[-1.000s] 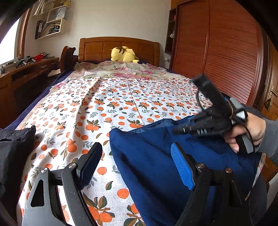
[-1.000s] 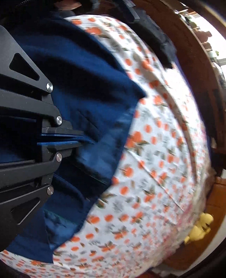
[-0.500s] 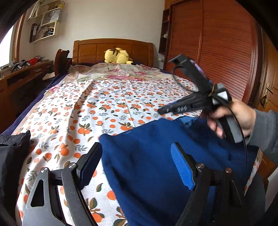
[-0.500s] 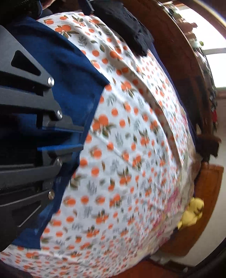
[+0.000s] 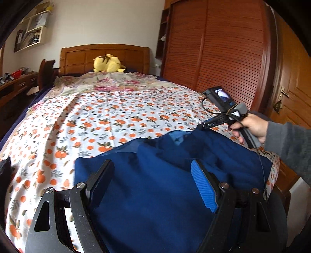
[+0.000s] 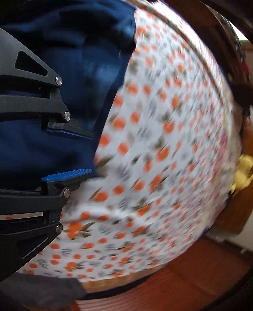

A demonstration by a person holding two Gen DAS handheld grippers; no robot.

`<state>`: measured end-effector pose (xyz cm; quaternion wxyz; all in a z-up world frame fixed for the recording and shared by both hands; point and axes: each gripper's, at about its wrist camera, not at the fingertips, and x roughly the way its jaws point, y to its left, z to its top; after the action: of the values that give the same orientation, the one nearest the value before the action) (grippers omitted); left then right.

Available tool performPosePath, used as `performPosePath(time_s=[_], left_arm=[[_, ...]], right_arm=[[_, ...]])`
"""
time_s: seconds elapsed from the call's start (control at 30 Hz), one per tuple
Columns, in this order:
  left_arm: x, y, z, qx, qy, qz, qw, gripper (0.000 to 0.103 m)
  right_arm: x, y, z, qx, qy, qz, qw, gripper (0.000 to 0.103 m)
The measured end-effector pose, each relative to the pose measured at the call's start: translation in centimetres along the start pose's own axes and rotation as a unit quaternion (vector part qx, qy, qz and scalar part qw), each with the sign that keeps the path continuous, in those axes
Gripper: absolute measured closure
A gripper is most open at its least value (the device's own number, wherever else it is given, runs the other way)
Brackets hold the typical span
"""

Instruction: Fold large clothes

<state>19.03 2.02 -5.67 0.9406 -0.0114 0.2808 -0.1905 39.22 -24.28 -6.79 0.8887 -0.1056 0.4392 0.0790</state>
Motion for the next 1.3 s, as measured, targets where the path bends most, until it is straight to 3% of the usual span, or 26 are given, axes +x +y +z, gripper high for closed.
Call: performPosePath(time_s=[0.17,0.23,0.3,0.4,0.47,0.57,0.7,0.87,1.03,1.17,1.3], left_arm=[[2.6,-1.0,-0.7,0.013,0.038,-0.001,0.9992,0.021],[3.3,-1.1,-1.2,0.014,0.051,0.003,0.9986,0.021],[4.0,-1.1,-1.5,0.013,0.059,0.002,0.9982,0.021],[4.4,-1.0,-1.8,0.012,0.066,0.003,0.9977,0.021],[4.6,-0.9,-2.0,0.011,0.071,0.003,0.9974,0.021],[5.0,-0.8,-2.2,0.009,0.078,0.004,0.9969,0.021],[5.2,-0.7,-2.5,0.007,0.083,0.005,0.9965,0.021],[5.2,-0.7,-2.5,0.002,0.084,0.006,0.9964,0.021],[5.2,-0.6,-2.5,0.005,0.084,0.008,0.9964,0.021],[5.2,-0.7,-2.4,0.008,0.083,0.010,0.9964,0.021],[5.2,-0.8,-2.5,0.010,0.085,0.013,0.9963,0.021]], right_arm=[[2.4,-1.9,0.3,0.040,0.017,0.055,0.998,0.072],[2.4,-2.4,1.1,0.028,0.011,0.072,0.997,0.085],[1.3,-2.2,1.3,0.008,-0.012,0.083,0.996,0.097],[-2.2,-2.0,1.5,-0.011,-0.080,0.082,0.993,0.099],[-4.1,-2.7,1.5,-0.005,-0.121,0.072,0.990,0.100],[-4.4,-5.0,1.2,0.031,-0.137,0.023,0.990,0.100],[-1.1,-7.4,0.1,0.078,-0.077,-0.023,0.994,0.100],[1.1,-6.1,-0.7,0.062,-0.049,-0.048,0.996,0.100],[-1.9,-4.5,-0.2,0.042,-0.068,-0.047,0.996,0.089],[-4.4,-3.0,-2.5,0.014,-0.085,-0.010,0.996,0.066],[-6.5,-0.4,-6.1,-0.021,-0.084,0.023,0.996,0.063]])
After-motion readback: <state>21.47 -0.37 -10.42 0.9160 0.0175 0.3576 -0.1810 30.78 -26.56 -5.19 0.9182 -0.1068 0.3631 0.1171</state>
